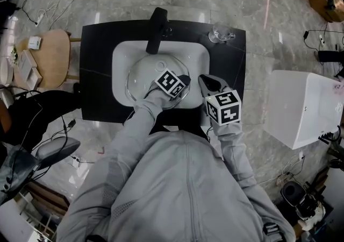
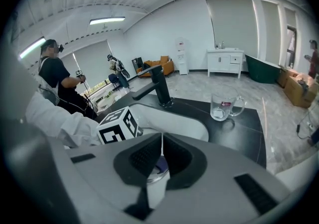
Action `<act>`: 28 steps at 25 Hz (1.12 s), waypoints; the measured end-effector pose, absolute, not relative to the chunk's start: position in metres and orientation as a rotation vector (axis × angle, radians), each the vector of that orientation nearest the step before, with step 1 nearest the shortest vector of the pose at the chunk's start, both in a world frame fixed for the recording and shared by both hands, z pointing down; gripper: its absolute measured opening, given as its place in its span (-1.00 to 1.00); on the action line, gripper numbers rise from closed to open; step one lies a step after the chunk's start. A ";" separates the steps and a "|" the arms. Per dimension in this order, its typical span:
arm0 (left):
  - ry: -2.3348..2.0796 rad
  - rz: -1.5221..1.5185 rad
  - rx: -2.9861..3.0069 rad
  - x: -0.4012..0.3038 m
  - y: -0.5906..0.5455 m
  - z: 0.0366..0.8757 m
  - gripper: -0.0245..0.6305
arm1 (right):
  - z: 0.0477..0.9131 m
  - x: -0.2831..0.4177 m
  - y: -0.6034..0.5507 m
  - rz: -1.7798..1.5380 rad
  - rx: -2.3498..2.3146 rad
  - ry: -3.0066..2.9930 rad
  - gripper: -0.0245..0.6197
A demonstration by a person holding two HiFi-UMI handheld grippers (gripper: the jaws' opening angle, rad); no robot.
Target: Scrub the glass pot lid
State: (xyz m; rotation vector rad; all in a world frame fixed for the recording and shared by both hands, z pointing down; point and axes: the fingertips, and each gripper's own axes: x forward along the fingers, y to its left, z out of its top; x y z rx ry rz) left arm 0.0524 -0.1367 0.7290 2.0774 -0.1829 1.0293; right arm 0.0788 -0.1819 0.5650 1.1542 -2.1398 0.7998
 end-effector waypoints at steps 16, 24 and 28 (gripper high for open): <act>0.060 1.285 2.001 -0.064 -0.105 0.732 -0.67 | 0.556 0.023 -0.173 0.778 1.183 -2.155 -0.83; 0.066 1.441 2.021 -0.128 -0.121 0.734 -0.67 | 0.556 -0.006 -0.164 0.793 1.251 -2.130 -0.83; 0.074 1.563 2.054 -0.154 -0.131 0.734 -0.67 | 0.559 -0.023 -0.153 0.829 1.290 -2.117 -0.83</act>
